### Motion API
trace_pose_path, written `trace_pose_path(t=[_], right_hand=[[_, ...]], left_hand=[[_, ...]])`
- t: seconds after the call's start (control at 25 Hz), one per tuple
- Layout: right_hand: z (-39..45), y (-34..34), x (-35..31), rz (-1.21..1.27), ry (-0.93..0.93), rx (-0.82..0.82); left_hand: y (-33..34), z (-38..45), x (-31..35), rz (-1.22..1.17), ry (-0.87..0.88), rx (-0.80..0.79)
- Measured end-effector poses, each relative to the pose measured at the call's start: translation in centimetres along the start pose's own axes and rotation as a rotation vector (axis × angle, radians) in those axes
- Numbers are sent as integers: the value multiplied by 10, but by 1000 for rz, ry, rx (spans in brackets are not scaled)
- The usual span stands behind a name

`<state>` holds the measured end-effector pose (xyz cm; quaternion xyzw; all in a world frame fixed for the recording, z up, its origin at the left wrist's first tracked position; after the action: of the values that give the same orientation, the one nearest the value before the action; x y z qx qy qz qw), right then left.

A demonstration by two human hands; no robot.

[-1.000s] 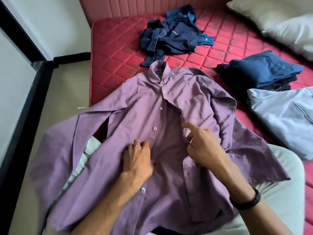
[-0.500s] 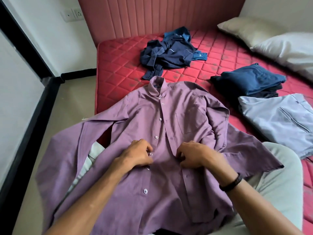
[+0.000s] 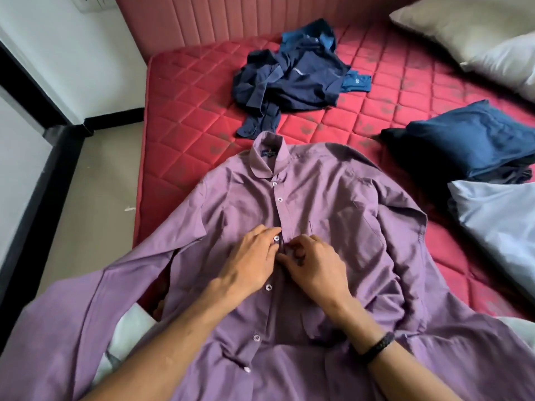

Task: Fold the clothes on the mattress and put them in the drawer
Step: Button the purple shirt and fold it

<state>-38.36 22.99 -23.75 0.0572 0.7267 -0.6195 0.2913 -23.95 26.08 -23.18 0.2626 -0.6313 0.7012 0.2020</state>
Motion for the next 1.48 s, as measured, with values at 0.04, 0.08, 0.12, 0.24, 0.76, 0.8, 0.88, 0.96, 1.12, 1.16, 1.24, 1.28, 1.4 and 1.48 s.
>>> trace_pose_path(t=[0.04, 0.08, 0.12, 0.24, 0.76, 0.8, 0.88, 0.96, 1.12, 1.16, 1.24, 1.28, 1.4, 1.48], right_hand=[[3, 4, 2, -59, 20, 37], [7, 7, 1, -109, 30, 59], [10, 9, -2, -144, 33, 70], [17, 11, -4, -176, 47, 77], [19, 5, 3, -40, 20, 82], [18, 6, 2, -61, 2, 75], [16, 8, -1, -78, -7, 67], [16, 9, -1, -80, 0, 69], [19, 8, 2, -52, -9, 83], [20, 8, 4, -36, -3, 92], [21, 6, 8, 29, 25, 124], [23, 6, 11, 80, 39, 133], [27, 2, 15, 325, 48, 143], [30, -1, 16, 505, 79, 122]], left_hand=[[5, 6, -6, -16, -12, 24], [6, 11, -11, -22, -28, 58], [7, 16, -16, -31, -35, 82], [7, 22, -15, -54, -45, 69], [0, 19, -20, -147, -66, 97], [0, 18, -18, -138, -62, 109], [-1, 18, -17, -124, -63, 135], [-2, 17, -18, -123, -79, 148], [-2, 20, -24, -189, -163, 127], [-1, 20, -25, -209, -178, 120], [1, 20, -26, -233, -192, 102], [1, 20, -27, -241, -200, 94], [1, 20, -32, -297, -269, 74], [0, 21, -35, -364, -335, 76]])
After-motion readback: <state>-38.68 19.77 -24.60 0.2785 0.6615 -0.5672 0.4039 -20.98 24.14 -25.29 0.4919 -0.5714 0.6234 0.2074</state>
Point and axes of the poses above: each hand's wrist, its own z-axis towards the middle knuckle, its own y-axis out of the palm, x = y × z, the point moved 6 cm from there along z, towards the middle knuckle, and after that the axes turned 5 degrees about -z, right-handed, at the moved point
